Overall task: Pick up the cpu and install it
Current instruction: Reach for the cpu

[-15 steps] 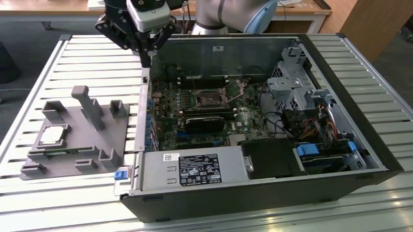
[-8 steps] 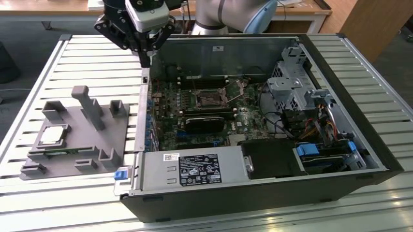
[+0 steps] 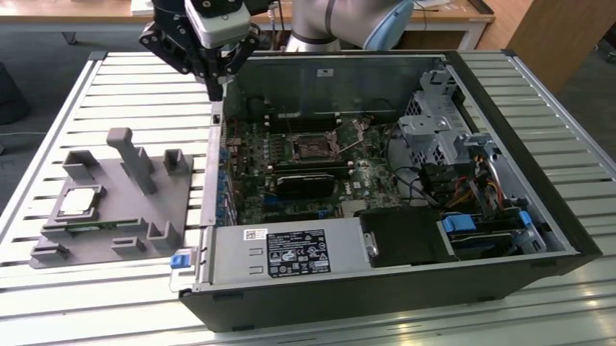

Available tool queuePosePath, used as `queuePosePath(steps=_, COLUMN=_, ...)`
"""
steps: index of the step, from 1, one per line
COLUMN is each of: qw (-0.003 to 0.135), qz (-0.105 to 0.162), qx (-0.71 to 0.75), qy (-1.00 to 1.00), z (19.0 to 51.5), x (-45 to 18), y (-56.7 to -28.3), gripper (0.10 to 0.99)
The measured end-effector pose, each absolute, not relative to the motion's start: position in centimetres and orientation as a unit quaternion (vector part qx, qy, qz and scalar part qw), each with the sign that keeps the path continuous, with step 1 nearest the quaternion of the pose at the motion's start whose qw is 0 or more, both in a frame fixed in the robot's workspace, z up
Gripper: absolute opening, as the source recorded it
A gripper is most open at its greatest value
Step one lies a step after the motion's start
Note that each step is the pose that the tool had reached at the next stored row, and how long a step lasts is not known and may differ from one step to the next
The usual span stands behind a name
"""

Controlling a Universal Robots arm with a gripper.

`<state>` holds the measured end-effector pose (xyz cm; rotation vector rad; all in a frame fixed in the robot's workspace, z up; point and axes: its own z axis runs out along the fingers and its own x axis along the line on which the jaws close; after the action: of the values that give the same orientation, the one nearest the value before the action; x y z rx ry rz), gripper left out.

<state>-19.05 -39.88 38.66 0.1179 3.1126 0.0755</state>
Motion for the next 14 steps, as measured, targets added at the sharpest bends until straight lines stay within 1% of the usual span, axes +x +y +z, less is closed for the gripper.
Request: queuePosePath(steps=14, qw=0.013, qz=0.025, qx=0.038, qy=0.999, z=38.62, x=-19.41, y=-39.88, gripper=0.106)
